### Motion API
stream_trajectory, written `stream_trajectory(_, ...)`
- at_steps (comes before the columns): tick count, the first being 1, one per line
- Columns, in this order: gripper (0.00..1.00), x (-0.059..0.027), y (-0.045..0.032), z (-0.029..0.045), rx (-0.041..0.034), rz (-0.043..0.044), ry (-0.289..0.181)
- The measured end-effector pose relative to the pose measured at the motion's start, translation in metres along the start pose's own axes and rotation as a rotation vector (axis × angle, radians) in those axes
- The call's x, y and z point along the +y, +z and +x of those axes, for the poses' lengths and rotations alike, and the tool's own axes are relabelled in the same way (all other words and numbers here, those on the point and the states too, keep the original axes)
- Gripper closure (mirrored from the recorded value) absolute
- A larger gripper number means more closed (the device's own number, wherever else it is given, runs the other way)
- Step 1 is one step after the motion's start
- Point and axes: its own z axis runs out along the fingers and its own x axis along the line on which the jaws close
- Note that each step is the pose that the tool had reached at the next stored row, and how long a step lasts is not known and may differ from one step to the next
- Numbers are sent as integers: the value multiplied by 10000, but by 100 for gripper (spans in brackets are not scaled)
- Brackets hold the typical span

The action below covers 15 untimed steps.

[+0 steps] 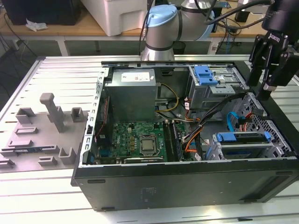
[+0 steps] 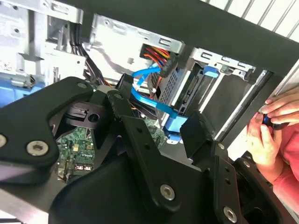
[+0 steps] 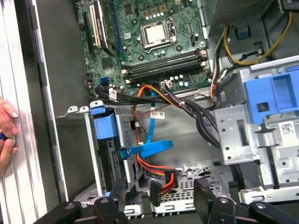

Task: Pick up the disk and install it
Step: 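Insert the first disk wire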

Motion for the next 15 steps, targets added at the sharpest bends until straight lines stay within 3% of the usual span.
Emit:
stream_trajectory(6,31,-5,8,-104,54,-21,154)
stream_trajectory(15,31,-119,46,-149,45,-105,547)
